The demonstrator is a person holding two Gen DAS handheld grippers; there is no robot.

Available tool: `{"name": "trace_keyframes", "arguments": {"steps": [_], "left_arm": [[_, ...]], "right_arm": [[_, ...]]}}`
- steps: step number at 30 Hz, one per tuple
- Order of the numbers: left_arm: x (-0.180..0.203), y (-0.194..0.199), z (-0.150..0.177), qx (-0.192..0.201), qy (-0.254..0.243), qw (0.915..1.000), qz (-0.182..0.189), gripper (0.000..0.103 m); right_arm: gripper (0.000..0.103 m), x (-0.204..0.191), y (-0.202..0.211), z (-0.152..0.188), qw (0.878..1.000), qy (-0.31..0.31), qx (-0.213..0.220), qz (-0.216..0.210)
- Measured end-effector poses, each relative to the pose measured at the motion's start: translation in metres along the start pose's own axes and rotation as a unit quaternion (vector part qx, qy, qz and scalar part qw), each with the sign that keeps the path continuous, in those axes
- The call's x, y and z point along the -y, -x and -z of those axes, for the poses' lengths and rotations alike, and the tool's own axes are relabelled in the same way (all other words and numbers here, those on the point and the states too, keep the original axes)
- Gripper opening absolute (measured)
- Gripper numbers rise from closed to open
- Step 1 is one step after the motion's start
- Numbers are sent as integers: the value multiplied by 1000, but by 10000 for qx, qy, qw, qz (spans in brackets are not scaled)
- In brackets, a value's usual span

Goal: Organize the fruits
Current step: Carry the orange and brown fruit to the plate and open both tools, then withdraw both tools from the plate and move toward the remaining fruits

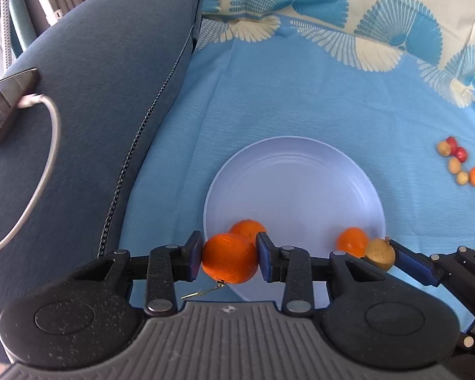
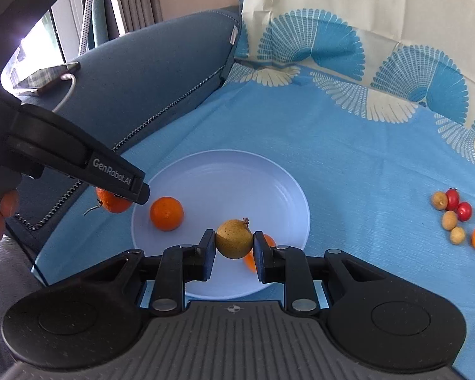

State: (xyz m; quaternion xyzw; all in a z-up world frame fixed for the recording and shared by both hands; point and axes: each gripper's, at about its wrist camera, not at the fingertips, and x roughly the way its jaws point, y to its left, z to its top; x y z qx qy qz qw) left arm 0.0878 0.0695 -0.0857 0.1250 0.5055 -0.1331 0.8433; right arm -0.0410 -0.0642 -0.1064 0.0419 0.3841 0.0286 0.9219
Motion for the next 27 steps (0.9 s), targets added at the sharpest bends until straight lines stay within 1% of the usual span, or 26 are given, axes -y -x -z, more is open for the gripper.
{"name": "trace_keyframes", "arguments": {"steps": [3, 5, 6, 7, 9, 10, 11, 12, 13, 14, 19, 21, 24, 27], "left_arm": [[4, -11, -5, -39, -28, 10000, 8, 40], [5, -15, -8, -14, -6, 9999, 131, 42], [5, -15, -10, 49, -5, 9998, 206, 57], [6, -14, -12, 143, -12, 9996, 236, 83], [5, -4, -14, 513, 6, 9985, 187, 103], [5, 3, -14, 708, -24, 9974, 162, 103], [7, 9, -14, 798, -103, 9967, 144, 103], [8, 14, -13, 817, -175, 9964, 114, 103], [9, 20, -10, 816, -201, 9964, 58, 103], [9, 26, -6, 821, -196, 9964, 6, 103], [4, 64, 29, 708, -41, 9973, -164, 103], [0, 78, 44, 625, 53, 9979, -190, 103], [-4, 100, 66, 535, 156, 9984, -131, 103], [-4, 121, 83, 623, 115, 9979, -152, 103]], "right_arm": [[26, 2, -13, 0, 10000, 24, -72, -4], [27, 2, -19, -1, 9999, 92, -74, 11], [27, 1, -22, -2, 9999, 137, -67, -1], [28, 2, -23, -3, 9999, 155, -41, -22], [46, 3, -21, -6, 9999, 129, 30, -55], [58, 3, -18, -8, 9999, 114, 101, -59], [67, 4, -14, -10, 9998, 111, 167, -31], [72, 4, -9, -12, 9997, 110, 201, 28], [80, 4, -4, -13, 9997, 89, 211, 85], [86, 5, 2, -14, 9997, 40, 209, 129], [94, 7, 45, -3, 9995, -245, 73, 168], [95, 3, 64, 5, 9993, -292, 91, 229], [98, -3, 94, 18, 9984, -371, 197, 375], [99, -9, 124, 28, 9968, -480, 431, 464]]}}
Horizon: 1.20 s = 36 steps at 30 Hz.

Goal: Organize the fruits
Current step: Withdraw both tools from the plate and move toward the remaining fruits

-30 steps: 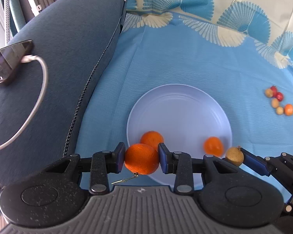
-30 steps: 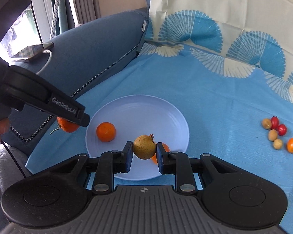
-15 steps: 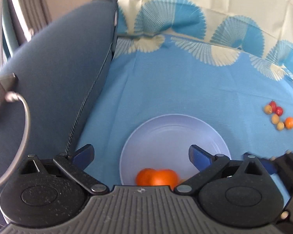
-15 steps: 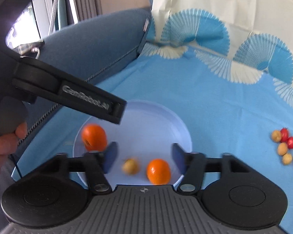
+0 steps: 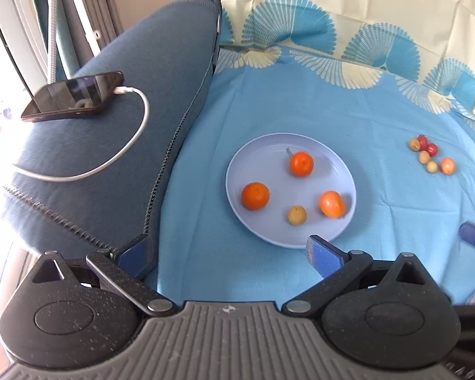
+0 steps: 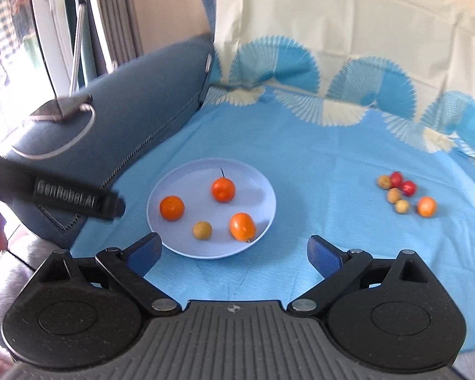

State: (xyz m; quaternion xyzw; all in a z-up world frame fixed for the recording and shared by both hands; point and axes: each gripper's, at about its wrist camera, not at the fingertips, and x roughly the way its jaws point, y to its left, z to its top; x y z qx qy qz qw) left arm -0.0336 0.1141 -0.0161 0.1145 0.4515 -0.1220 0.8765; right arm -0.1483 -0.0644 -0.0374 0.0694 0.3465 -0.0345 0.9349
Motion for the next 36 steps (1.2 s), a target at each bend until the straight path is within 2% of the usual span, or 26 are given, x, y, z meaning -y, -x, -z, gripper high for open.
{"name": "trace_keyframes", "arguments": {"steps": [7, 14, 19, 25, 36], "left_arm": [[0, 56, 15, 592, 69, 9982, -15, 103], [3, 99, 27, 978, 147, 9951, -17, 103], [0, 117, 43, 1071, 130, 9941, -77, 103], [-2, 129, 54, 1169, 130, 9930, -121, 103], [-2, 129, 53, 1157, 70, 9931, -164, 103]], "right_arm": [[101, -3, 55, 10, 9984, -98, 503, 237], [102, -12, 104, 23, 9938, -9, 1068, 298], [102, -18, 128, 29, 9904, 35, 1342, 316], [102, -22, 144, 33, 9888, 58, 1467, 277], [102, -22, 143, 33, 9891, 70, 1452, 252]]}}
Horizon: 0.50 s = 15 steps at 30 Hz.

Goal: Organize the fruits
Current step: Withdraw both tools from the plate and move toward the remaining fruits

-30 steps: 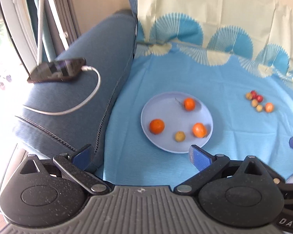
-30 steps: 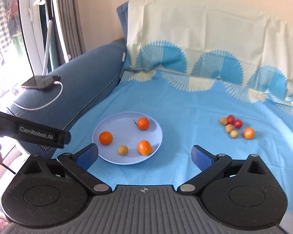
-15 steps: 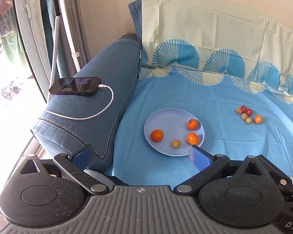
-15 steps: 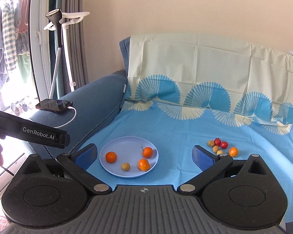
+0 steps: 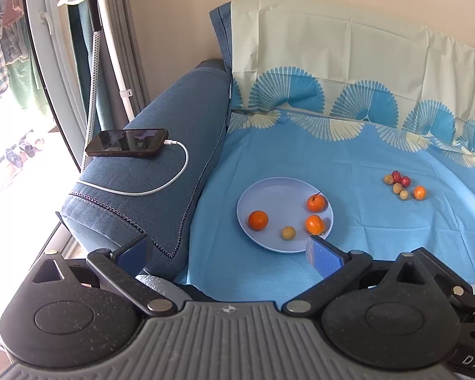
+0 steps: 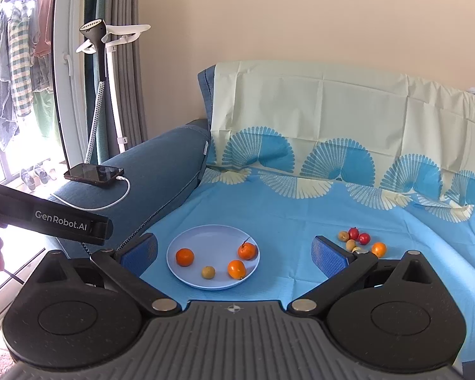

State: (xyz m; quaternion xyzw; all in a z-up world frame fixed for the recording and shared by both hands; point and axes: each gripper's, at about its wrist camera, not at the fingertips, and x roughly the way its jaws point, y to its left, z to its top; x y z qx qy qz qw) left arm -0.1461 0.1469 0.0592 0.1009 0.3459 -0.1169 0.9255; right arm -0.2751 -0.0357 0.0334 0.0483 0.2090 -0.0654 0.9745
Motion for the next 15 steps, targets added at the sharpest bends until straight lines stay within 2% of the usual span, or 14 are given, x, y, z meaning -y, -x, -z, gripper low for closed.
{"name": "trace_keyframes", "arguments": {"steps": [15], "left_arm": [[11, -45, -10, -465, -161, 9988, -75, 103]], "right_arm": [[102, 9, -38, 7, 9989, -194, -421, -72]]}}
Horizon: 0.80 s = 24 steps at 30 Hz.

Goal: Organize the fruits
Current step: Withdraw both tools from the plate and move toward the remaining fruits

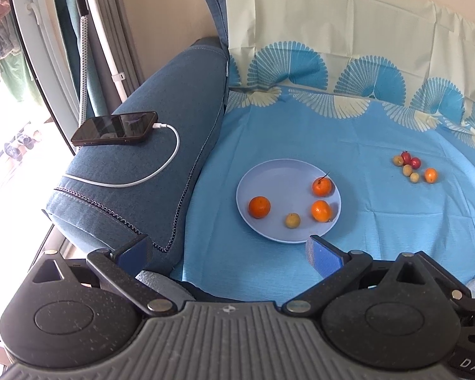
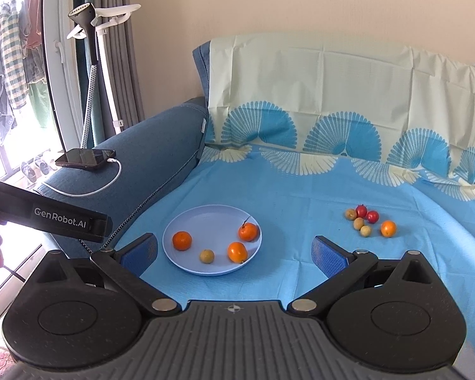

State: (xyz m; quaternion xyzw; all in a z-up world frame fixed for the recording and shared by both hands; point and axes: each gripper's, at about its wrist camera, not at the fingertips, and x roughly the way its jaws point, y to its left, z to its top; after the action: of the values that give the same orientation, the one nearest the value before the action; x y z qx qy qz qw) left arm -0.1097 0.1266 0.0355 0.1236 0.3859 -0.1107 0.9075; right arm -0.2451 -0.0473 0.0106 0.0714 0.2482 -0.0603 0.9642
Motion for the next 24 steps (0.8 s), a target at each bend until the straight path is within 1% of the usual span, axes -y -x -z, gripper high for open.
{"name": "trace_keyframes", "arguments": {"steps": [6, 12, 24], "left_arm": [[9, -18, -14, -172, -6, 9999, 16, 103], [28, -35, -27, -262, -136, 9995, 70, 103], [80, -70, -53, -394, -460, 9980, 183, 103]], "right_arm": [[102, 12, -19, 2, 9997, -168, -160, 28], [102, 34, -33, 1, 9987, -413, -238, 202], [102, 95, -65, 7, 9912, -976, -313, 836]]}}
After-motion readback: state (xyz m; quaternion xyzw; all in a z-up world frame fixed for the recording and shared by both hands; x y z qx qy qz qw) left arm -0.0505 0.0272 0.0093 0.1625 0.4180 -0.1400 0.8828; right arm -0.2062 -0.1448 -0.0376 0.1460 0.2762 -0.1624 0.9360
